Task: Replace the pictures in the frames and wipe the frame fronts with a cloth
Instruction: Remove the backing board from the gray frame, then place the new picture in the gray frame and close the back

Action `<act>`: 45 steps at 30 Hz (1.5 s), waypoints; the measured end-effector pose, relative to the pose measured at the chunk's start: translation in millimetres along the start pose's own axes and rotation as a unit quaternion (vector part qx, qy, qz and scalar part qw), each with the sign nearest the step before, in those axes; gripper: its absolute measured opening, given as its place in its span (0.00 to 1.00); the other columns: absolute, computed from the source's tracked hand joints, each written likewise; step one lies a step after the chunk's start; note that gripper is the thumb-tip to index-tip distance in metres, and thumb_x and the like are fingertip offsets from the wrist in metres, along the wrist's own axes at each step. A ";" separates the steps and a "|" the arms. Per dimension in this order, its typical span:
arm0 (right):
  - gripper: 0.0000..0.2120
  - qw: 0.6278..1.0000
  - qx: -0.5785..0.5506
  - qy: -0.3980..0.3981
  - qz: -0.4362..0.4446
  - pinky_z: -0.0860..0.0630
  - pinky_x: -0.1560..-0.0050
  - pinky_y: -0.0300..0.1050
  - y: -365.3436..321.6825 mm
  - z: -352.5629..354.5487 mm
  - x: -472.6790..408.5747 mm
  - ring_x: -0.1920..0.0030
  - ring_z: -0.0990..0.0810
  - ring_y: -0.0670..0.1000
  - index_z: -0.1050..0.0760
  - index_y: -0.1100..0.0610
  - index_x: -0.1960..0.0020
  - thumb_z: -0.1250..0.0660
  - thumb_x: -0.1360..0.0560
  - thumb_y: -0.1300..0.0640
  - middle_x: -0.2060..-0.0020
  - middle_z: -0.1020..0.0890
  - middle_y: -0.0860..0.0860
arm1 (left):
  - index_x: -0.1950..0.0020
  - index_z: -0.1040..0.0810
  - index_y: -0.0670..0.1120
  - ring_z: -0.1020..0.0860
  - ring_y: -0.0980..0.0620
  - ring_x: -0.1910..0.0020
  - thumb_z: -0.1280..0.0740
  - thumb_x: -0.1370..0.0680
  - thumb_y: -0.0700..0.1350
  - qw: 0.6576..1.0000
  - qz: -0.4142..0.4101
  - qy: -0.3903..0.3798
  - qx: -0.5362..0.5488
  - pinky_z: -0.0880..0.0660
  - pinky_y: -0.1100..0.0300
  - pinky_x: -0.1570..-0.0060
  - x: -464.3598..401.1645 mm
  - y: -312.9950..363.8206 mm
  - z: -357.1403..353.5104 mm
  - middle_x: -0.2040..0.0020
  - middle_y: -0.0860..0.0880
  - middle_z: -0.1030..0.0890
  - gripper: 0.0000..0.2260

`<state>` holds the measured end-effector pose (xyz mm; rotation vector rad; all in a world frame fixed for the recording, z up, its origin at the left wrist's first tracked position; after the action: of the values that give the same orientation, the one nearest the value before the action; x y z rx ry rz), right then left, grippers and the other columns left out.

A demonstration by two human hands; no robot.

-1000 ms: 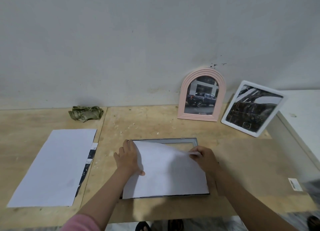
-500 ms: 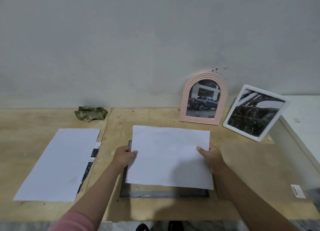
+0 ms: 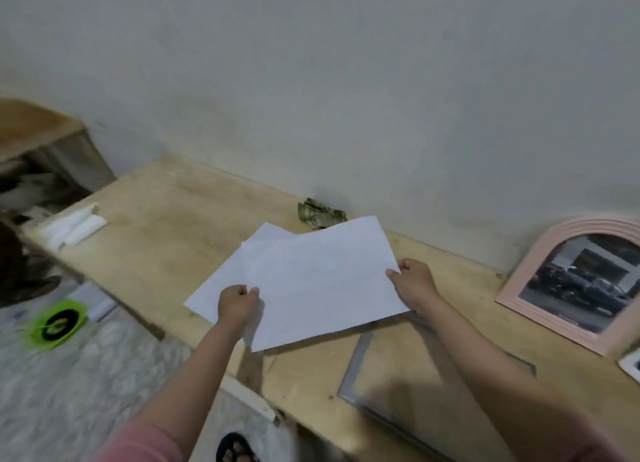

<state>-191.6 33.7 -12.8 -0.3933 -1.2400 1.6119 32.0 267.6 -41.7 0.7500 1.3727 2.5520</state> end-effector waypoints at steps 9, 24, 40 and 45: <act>0.12 0.983 0.122 -0.072 0.120 0.38 0.75 0.38 -155.7 -244.7 -55.3 0.69 0.30 0.50 0.33 0.57 0.65 0.35 0.26 0.62 0.70 0.29 0.50 | 0.71 0.36 0.45 0.31 0.48 0.69 0.31 0.25 0.42 0.986 0.083 0.137 0.042 0.32 0.57 0.65 -105.0 -70.3 185.1 0.72 0.44 0.33 0.18; 0.09 0.960 0.253 -0.071 0.100 0.28 0.53 0.45 -204.8 -432.4 -145.5 0.54 0.23 0.55 0.21 0.54 0.52 0.39 0.27 0.62 0.56 0.21 0.51 | 0.62 0.28 0.42 0.26 0.49 0.63 0.29 0.28 0.40 0.982 0.116 0.144 -0.026 0.33 0.59 0.66 -202.8 -101.4 248.2 0.65 0.48 0.25 0.08; 0.13 0.921 0.341 -0.046 0.183 0.27 0.44 0.50 -168.9 -419.2 -175.3 0.44 0.24 0.57 0.23 0.57 0.43 0.35 0.25 0.53 0.46 0.21 0.54 | 0.49 0.26 0.42 0.25 0.42 0.53 0.33 0.27 0.41 0.956 0.063 0.228 -0.175 0.31 0.55 0.62 -193.6 -77.3 205.4 0.50 0.43 0.27 0.08; 0.13 0.919 0.337 -0.071 0.191 0.28 0.42 0.52 -145.4 -361.7 -168.8 0.43 0.25 0.58 0.24 0.57 0.43 0.36 0.25 0.54 0.45 0.22 0.54 | 0.46 0.25 0.44 0.25 0.45 0.51 0.34 0.26 0.46 0.963 0.053 0.212 -0.157 0.29 0.54 0.57 -160.2 -71.7 170.8 0.46 0.45 0.27 0.10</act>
<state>224.3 71.9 -90.7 -0.0744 -0.6508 2.3157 247.3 378.2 -79.3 0.2356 0.9934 3.0378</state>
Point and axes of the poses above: each hand's wrist, its own x-axis away from the middle knuckle, its own z-axis out of the back of the hand, y = z × x, the point moved 1 cm from there along -x, towards the middle knuckle
